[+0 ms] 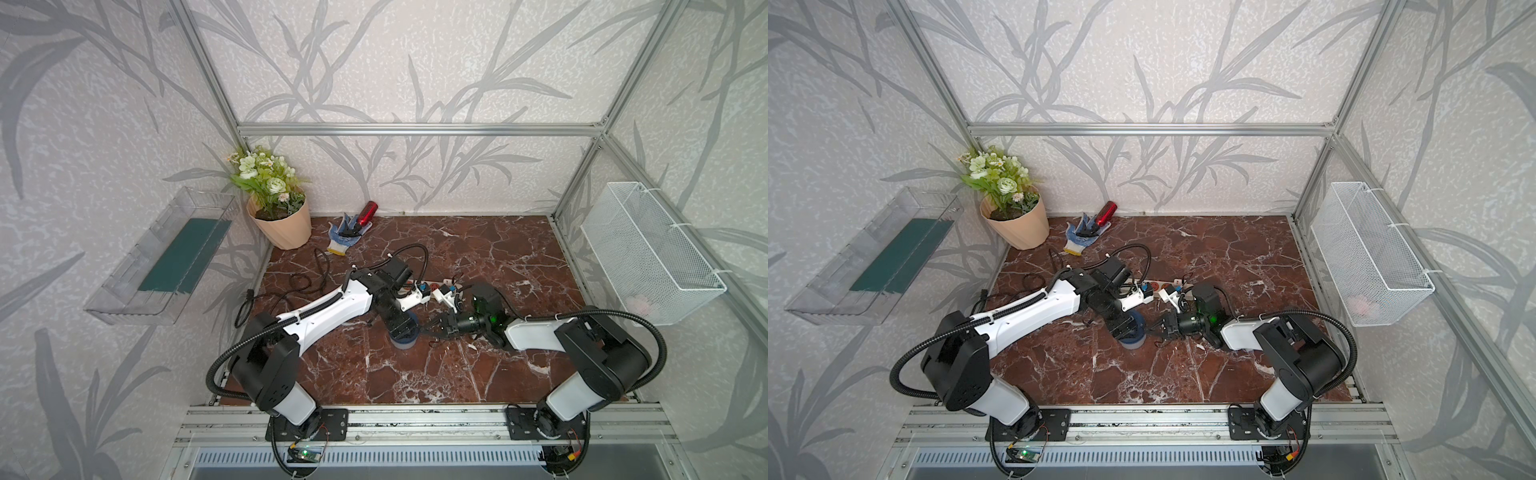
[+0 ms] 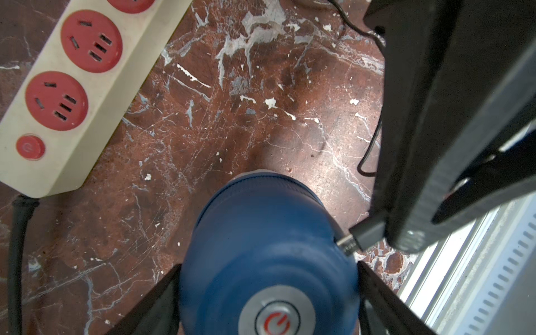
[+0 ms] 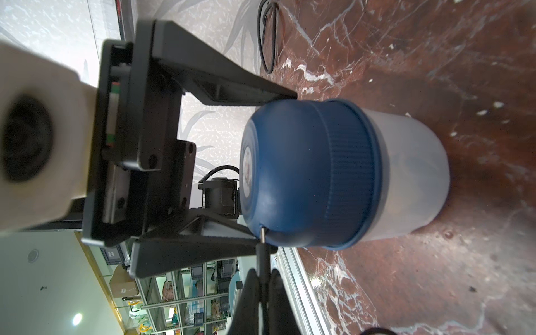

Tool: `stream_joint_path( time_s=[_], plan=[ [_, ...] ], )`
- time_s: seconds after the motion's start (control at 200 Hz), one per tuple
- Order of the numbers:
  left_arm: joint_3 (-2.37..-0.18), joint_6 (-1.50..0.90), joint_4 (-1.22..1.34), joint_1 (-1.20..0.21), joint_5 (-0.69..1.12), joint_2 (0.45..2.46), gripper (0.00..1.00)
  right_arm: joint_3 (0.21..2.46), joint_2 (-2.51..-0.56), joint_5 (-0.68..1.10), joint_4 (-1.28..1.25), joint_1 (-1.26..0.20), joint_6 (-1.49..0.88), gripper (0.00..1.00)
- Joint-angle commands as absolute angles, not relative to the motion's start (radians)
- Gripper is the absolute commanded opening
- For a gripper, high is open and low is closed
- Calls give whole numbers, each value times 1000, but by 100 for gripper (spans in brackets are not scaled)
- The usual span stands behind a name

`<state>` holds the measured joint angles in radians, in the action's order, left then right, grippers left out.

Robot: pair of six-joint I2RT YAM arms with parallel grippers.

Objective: Charge the cordless meat grinders
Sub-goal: Insert the charging cable into the plug.

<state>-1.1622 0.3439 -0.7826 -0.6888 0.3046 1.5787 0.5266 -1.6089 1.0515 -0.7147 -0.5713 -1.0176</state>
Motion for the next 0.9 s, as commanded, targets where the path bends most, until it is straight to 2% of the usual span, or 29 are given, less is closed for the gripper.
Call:
stream_joint_path(
  time_s=[0.0,0.35,0.895],
  plan=[
    [-1121,365,-828,-697,333,1646,81,556,-1598,1078,-690,-565,-975,0],
    [-1120,365,-827,-697,339,1647,81,576,-1690,1083,-873,-566,-1089,0],
    [-1115,383,-839,-712,375,1645,79,632,-1735,1048,-872,-571,-1138,2]
  ],
)
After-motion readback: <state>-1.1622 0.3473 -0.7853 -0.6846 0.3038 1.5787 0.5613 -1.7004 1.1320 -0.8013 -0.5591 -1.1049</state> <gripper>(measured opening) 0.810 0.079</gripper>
